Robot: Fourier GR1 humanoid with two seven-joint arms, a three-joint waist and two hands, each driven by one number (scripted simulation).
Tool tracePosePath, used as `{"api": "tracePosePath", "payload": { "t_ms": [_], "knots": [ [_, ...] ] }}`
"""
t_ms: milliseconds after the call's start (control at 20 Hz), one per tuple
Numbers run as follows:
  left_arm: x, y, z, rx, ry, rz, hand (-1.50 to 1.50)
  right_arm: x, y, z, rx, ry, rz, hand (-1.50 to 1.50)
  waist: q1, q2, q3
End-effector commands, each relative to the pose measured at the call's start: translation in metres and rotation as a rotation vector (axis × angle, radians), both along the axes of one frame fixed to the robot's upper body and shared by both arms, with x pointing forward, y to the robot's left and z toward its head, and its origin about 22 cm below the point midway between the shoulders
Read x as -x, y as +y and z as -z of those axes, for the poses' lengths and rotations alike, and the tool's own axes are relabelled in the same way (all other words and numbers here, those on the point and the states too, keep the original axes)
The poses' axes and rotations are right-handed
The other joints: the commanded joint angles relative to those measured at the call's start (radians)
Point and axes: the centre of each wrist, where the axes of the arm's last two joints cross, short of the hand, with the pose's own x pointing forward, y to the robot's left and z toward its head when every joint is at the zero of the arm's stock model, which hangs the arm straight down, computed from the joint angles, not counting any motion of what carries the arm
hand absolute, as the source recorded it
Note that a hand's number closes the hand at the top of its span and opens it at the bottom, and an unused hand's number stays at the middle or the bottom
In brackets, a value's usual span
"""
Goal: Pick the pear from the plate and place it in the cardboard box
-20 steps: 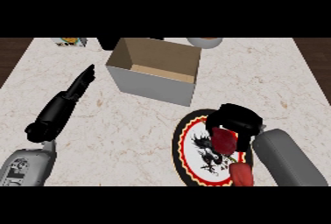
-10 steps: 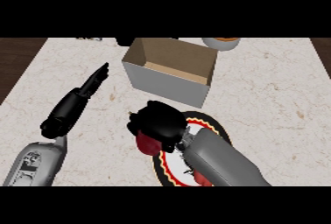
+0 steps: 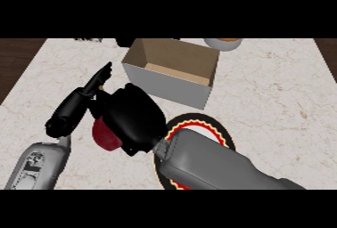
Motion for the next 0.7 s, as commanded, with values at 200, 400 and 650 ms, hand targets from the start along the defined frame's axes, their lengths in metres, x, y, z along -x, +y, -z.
{"api": "tracePosePath", "payload": {
  "t_ms": [200, 400, 650],
  "knots": [
    [0.004, 0.011, 0.001, -0.017, -0.005, -0.016, 0.0, -0.016, 0.023, -0.03, -0.216, 0.041, 0.322, 1.5, -0.01, 0.006, 0.0],
    [-0.005, -0.005, 0.0, 0.009, -0.017, -0.025, 0.0, -0.053, 0.028, -0.064, -0.24, 0.057, 0.393, 1.5, -0.03, 0.011, 0.0],
    [-0.003, 0.024, -0.003, -0.002, -0.016, -0.039, 0.0, -0.093, 0.023, -0.061, -0.085, 0.034, 0.452, 1.5, -0.032, 0.016, 0.0]
  ]
}}
